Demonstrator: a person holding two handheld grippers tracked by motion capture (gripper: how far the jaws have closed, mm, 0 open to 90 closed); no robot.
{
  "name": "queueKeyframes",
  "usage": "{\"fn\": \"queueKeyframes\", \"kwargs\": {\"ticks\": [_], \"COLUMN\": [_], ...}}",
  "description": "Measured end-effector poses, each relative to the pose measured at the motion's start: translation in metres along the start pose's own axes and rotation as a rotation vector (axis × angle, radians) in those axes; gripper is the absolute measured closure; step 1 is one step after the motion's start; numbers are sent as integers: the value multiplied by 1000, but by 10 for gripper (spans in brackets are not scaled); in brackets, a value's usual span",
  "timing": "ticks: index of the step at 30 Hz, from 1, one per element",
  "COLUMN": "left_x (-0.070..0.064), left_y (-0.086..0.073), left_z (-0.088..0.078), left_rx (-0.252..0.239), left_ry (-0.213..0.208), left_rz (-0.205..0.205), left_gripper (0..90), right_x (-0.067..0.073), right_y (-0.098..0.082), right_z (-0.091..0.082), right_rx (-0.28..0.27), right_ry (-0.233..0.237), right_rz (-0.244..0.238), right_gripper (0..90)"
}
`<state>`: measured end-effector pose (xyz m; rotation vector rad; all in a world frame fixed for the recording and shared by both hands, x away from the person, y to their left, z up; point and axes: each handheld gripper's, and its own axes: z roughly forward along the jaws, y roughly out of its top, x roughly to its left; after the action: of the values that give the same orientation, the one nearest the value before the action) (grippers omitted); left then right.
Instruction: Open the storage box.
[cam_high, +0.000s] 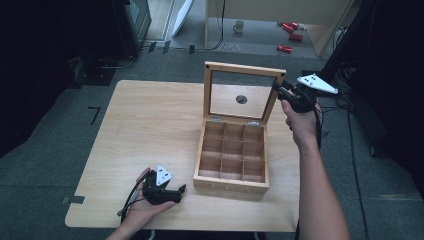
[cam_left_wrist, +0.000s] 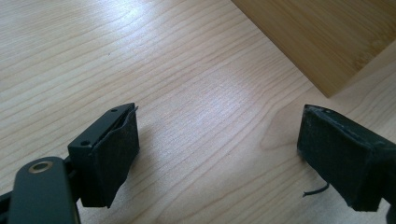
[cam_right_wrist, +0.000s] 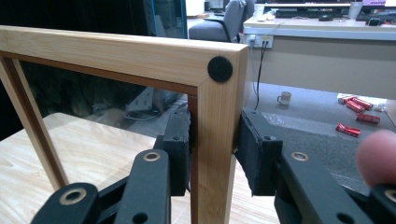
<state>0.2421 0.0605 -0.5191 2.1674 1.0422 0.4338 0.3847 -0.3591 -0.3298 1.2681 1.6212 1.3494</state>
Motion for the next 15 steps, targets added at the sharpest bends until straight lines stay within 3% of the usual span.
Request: {"fn": "queueKeyframes", "kwargs": {"ticks": [15], "left_x": [0], "left_y": [0], "left_z": [0], "left_rx": [-4], "left_ry": [-2], "left_rz": [-2], "left_gripper": [133], "right_x": [-8], "right_y": [6], "right_z": [27], "right_rx": [34], "right_ry": [-47], "right_rz": [65], "right_gripper": [671]}}
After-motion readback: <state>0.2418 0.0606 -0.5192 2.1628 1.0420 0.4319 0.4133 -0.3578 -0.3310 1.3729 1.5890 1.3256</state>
